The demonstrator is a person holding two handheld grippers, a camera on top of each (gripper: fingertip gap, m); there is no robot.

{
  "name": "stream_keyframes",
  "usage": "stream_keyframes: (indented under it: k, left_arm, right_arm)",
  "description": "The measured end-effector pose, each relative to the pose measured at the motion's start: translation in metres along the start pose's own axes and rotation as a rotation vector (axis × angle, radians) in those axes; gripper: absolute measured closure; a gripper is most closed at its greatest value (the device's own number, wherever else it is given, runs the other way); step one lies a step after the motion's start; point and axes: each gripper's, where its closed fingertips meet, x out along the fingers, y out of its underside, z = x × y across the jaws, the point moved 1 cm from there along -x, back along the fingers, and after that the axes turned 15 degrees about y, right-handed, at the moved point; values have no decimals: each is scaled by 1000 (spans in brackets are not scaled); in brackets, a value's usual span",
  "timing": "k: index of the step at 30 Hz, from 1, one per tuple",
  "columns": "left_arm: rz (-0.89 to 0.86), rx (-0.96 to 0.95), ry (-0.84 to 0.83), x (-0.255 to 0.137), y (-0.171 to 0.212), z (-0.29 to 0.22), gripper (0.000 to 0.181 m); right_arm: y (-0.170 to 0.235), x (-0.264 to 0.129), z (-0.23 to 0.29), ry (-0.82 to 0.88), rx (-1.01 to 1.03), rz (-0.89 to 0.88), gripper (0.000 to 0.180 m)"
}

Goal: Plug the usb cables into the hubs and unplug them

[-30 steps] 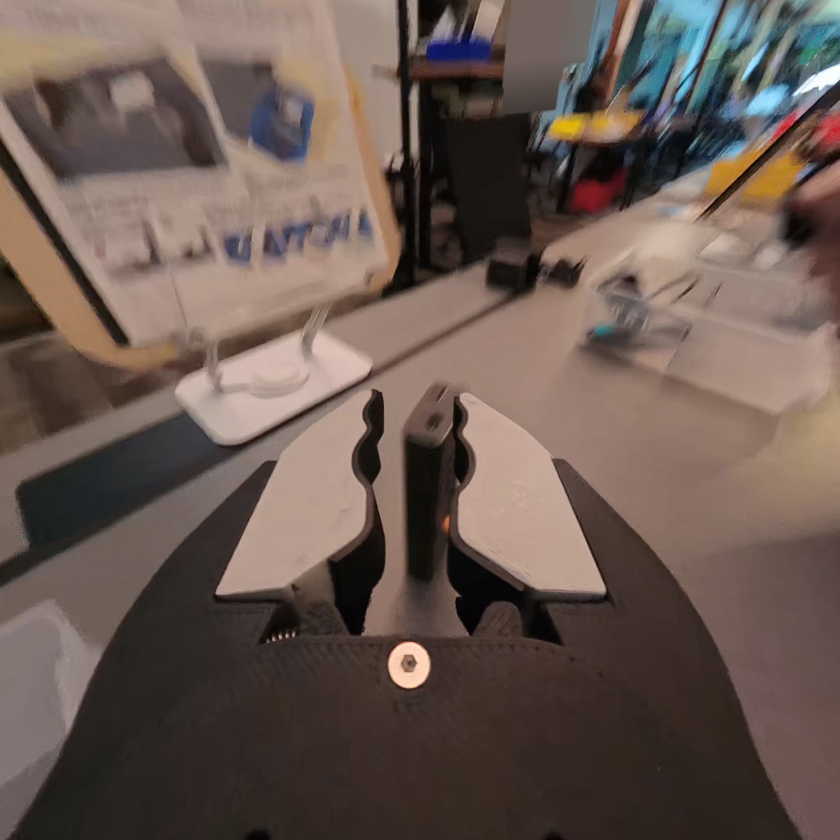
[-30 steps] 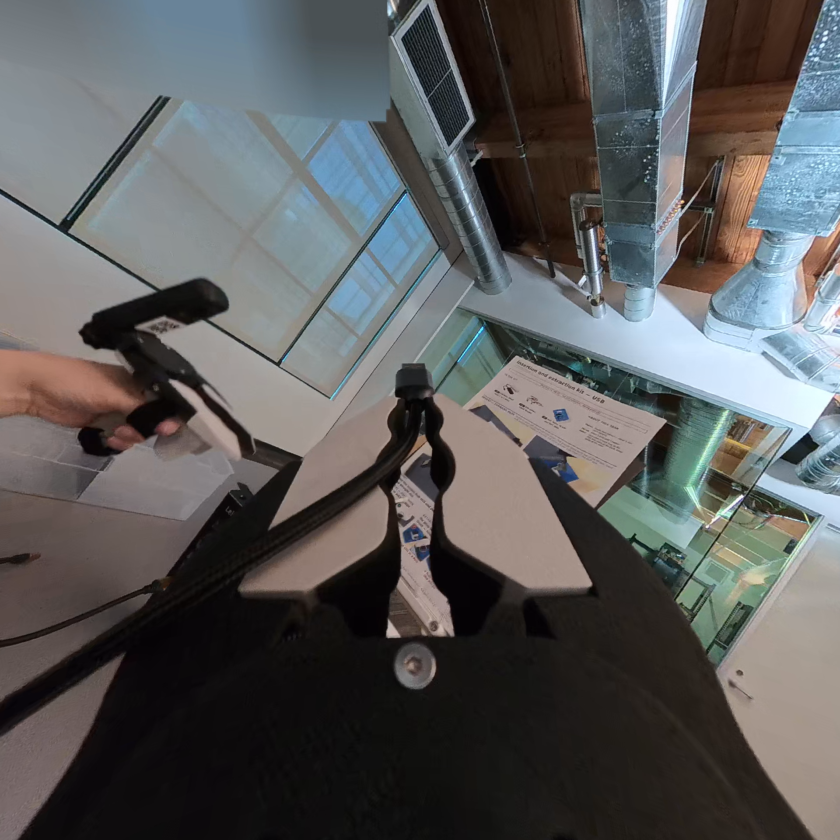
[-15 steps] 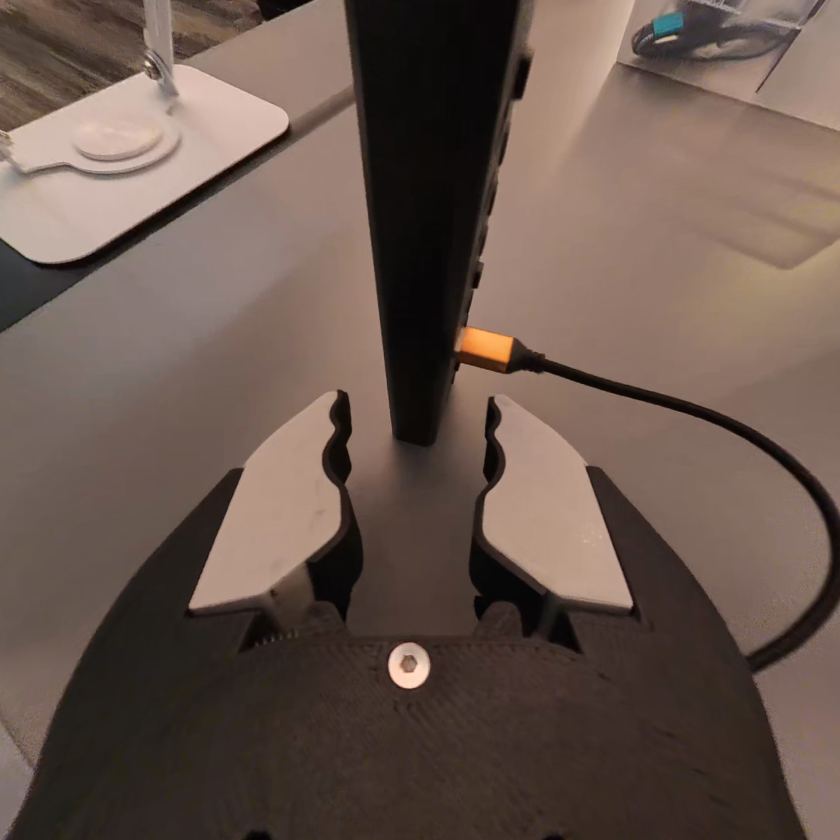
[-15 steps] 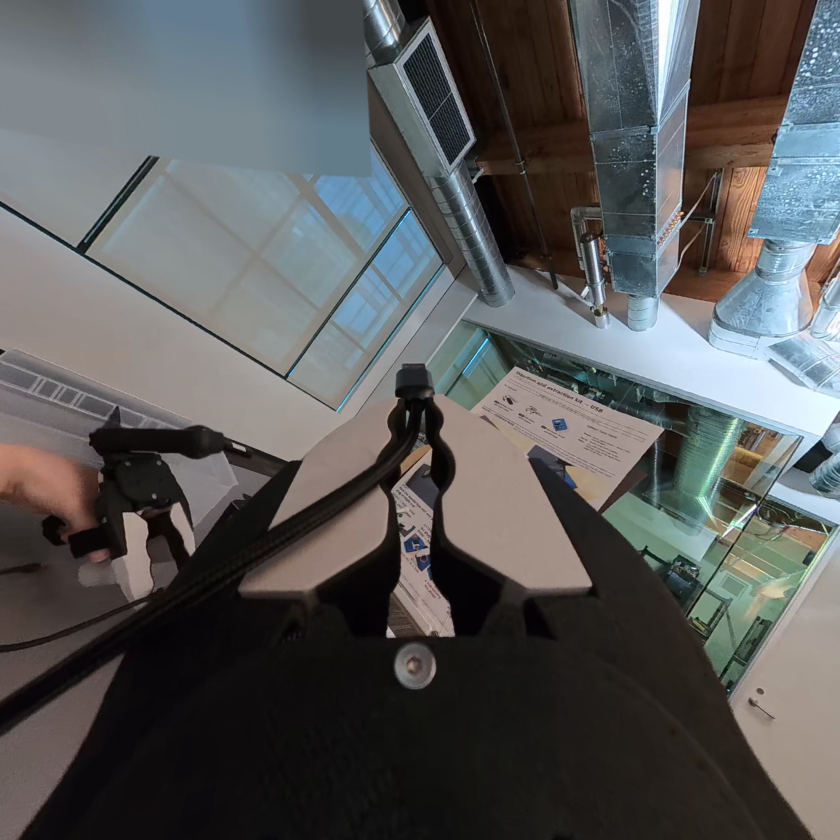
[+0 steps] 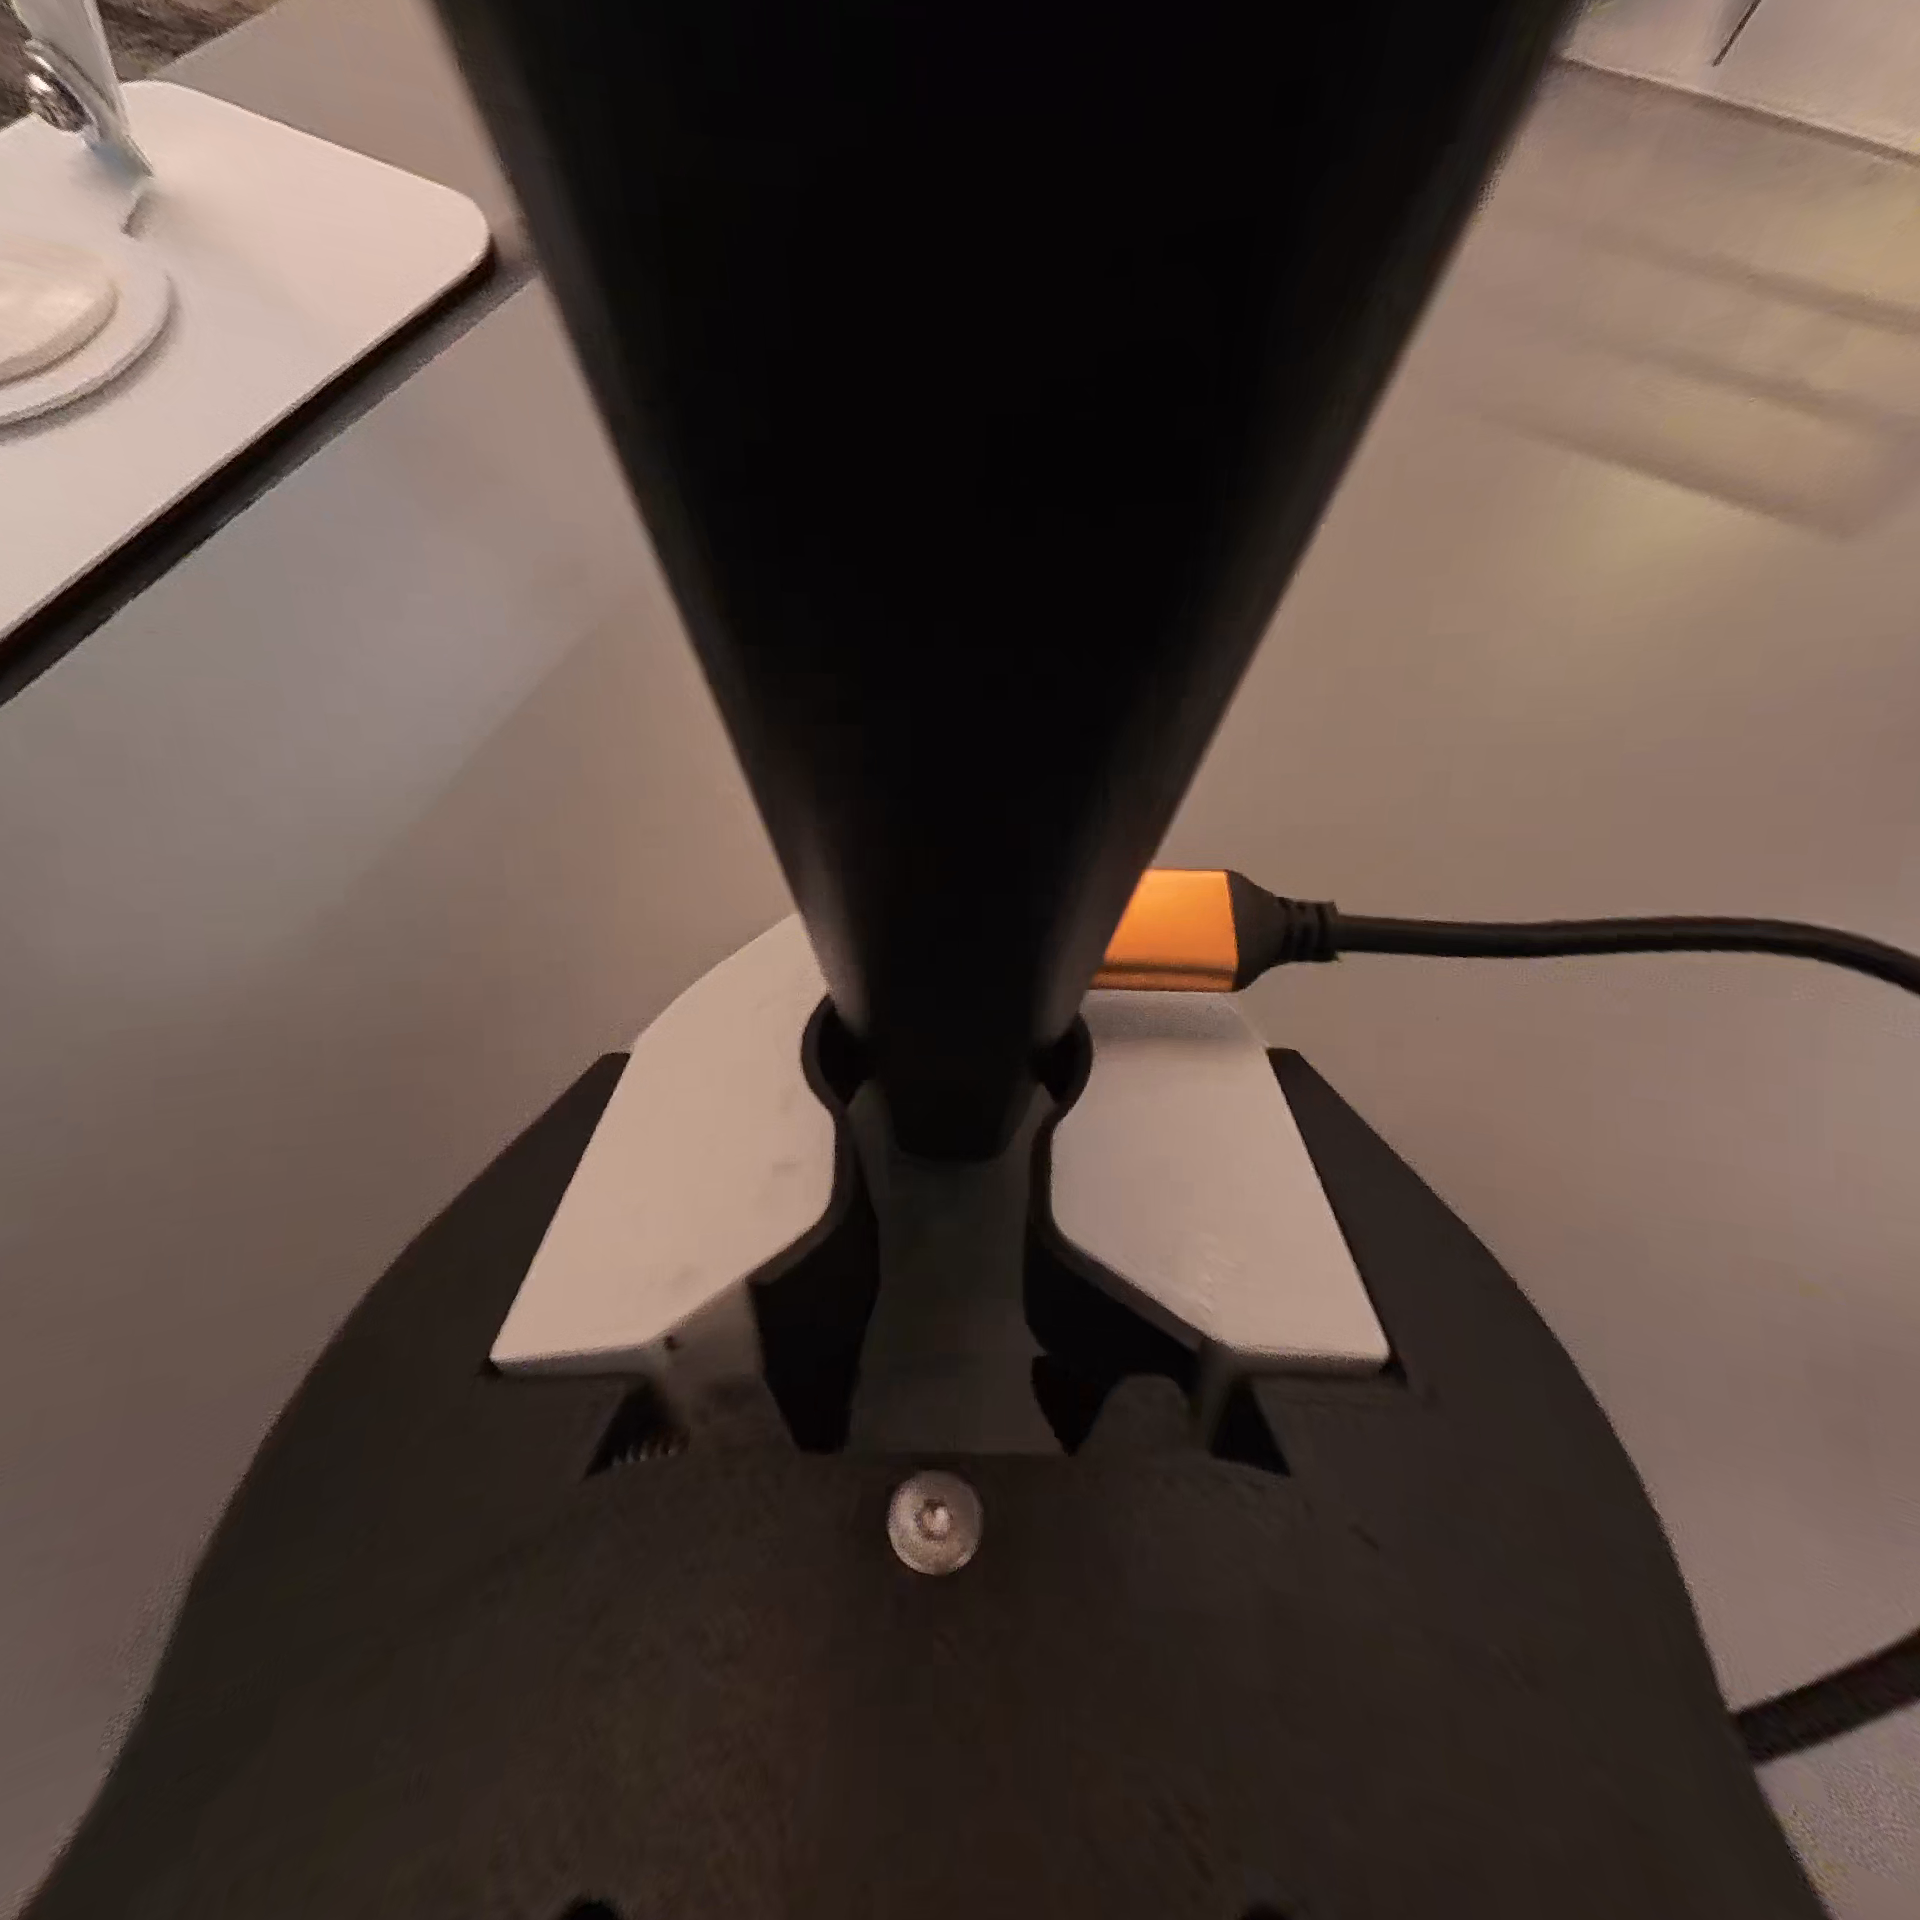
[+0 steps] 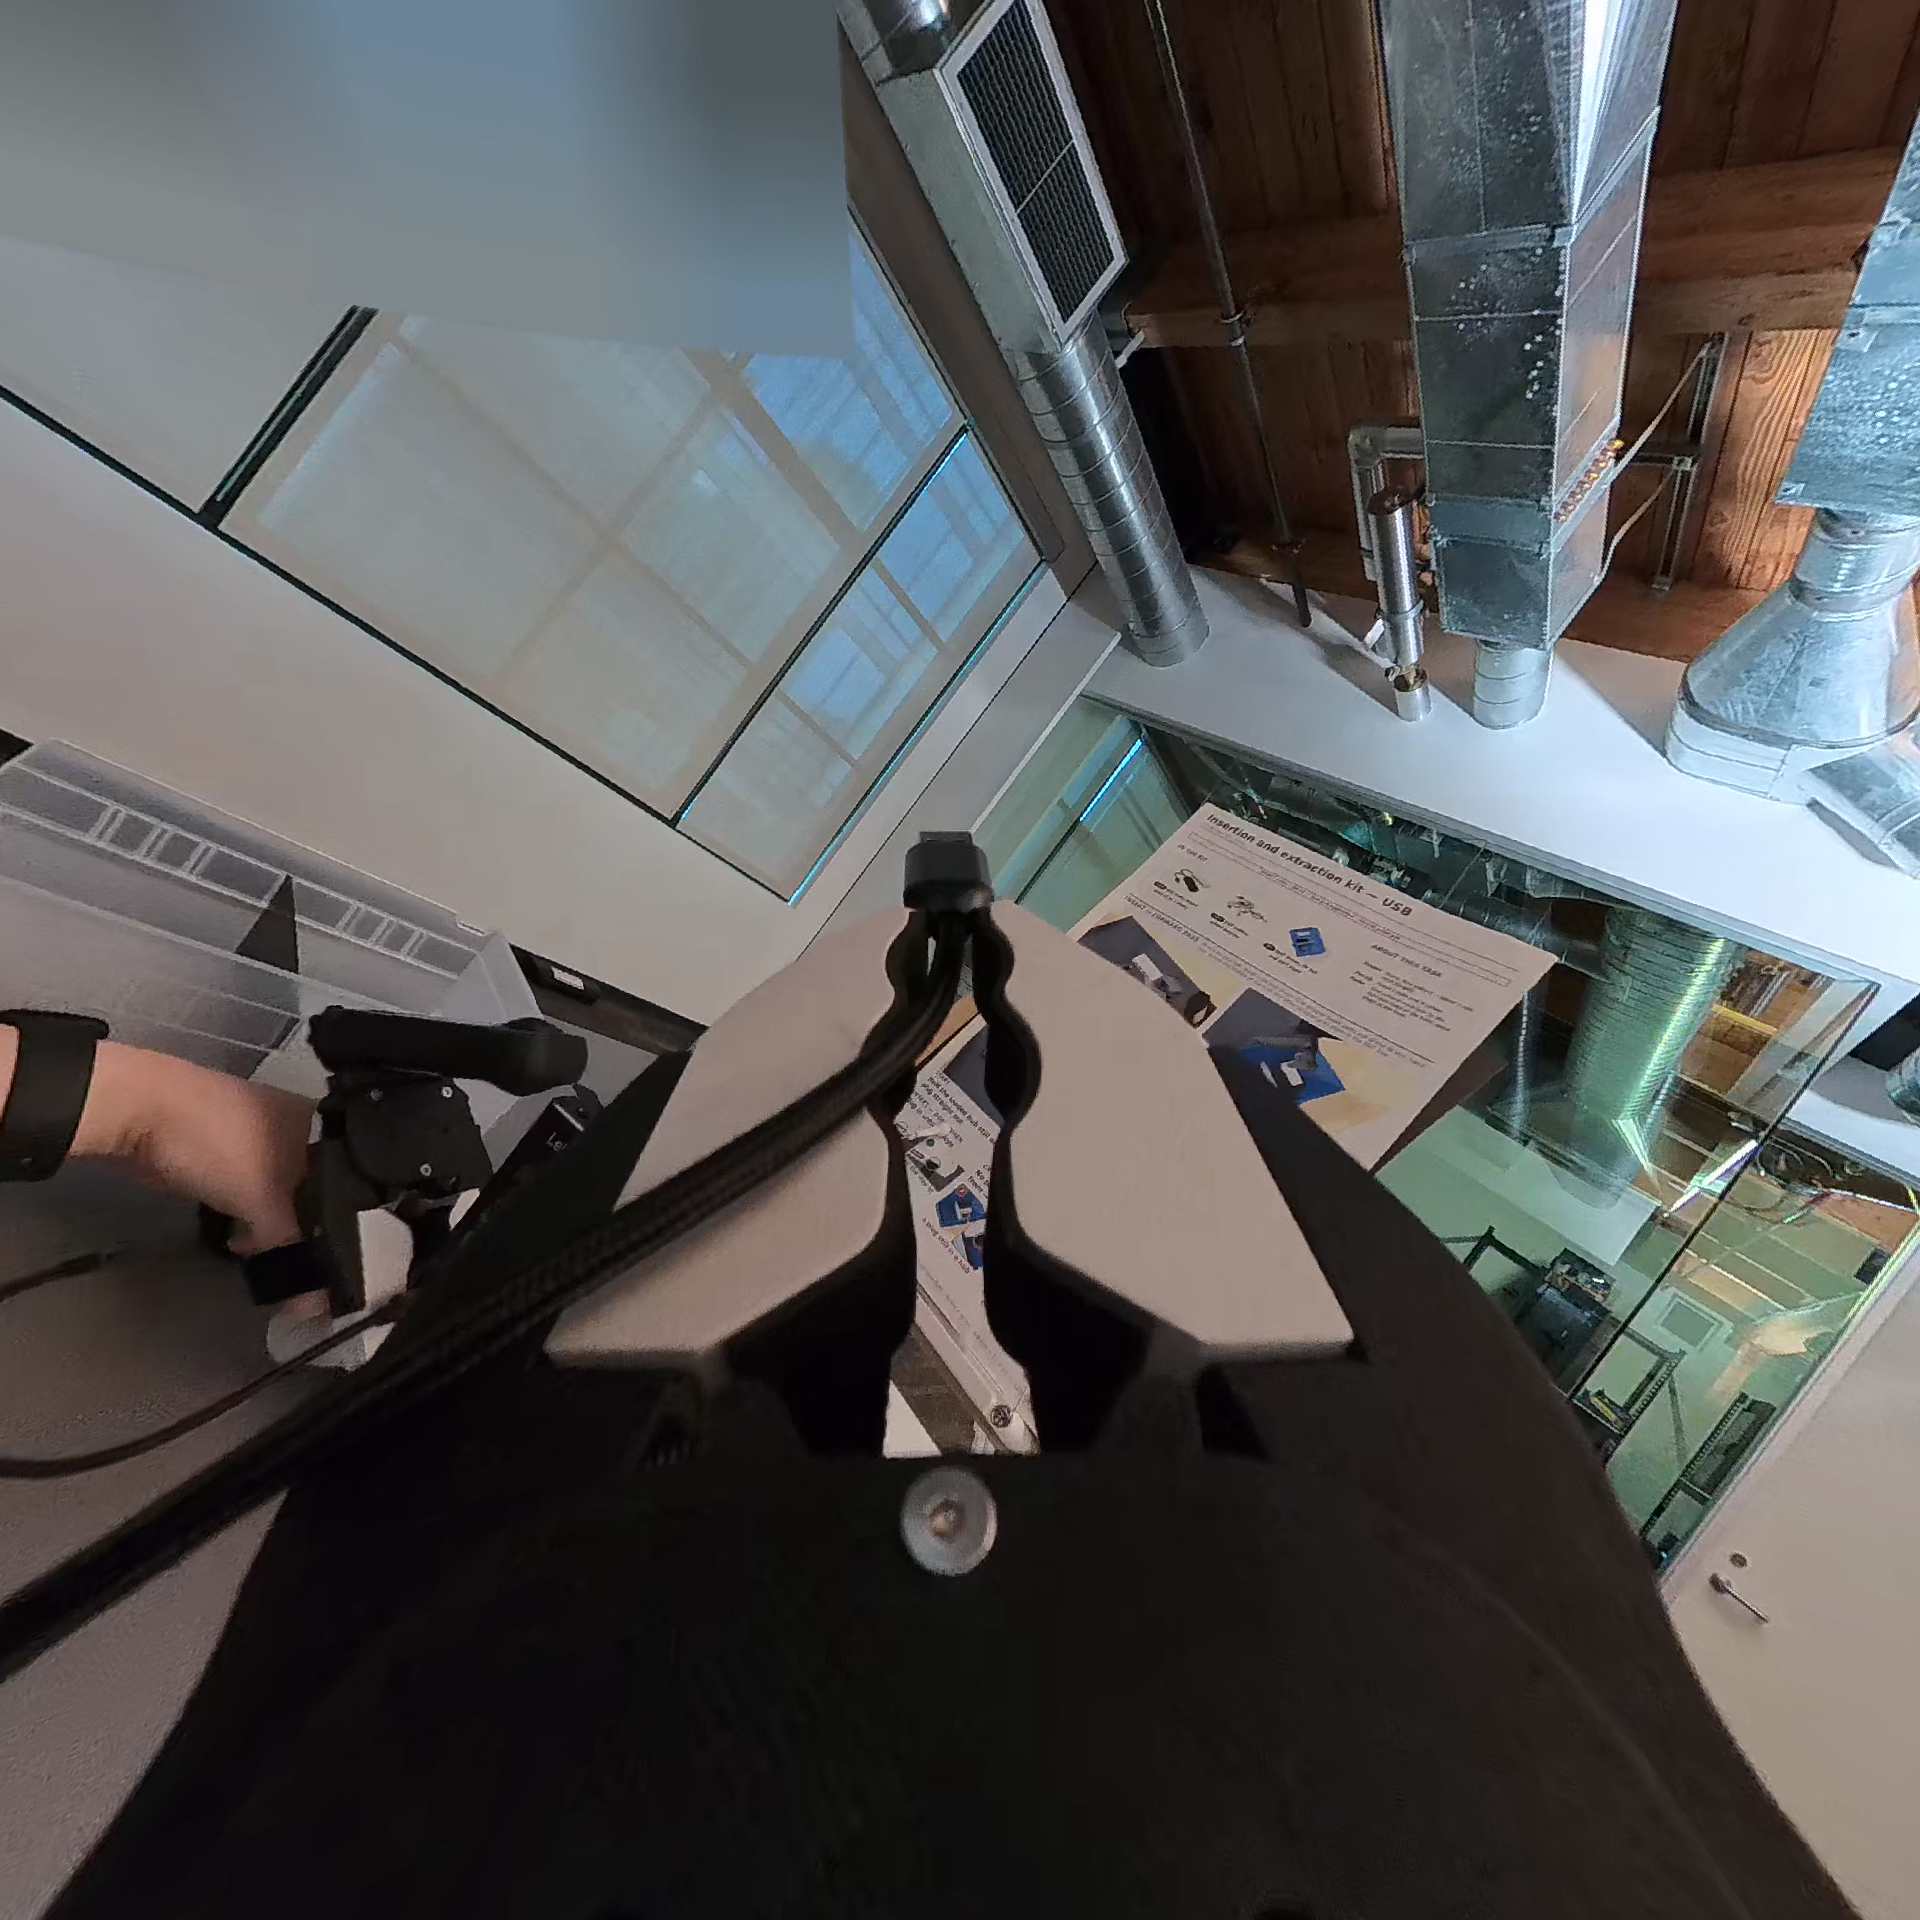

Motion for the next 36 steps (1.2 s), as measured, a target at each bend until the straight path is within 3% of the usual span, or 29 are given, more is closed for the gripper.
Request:
stream_keyframes:
  k: [9,14,24,28,36]
  left_arm:
    - [-46,-44,1,-3,-10,-1,152]
    - [-184,-57,26,-14,-57,-18,152]
    - [-432,-43,-130,-33,-190,-55,152]
    - [-455,23,-274,-27,-206,-58,152]
    - [-564,1,-214,-26,-219,-67,152]
  right_arm:
    - [13,6,8,-12,-5,49,172]
    - [20,13,5,47,43,104,172]
    - [17,32,39,85,82,254,172]
    - [7,33,51,56,88,281,172]
    - [29,35,62,14,-56,342,172]
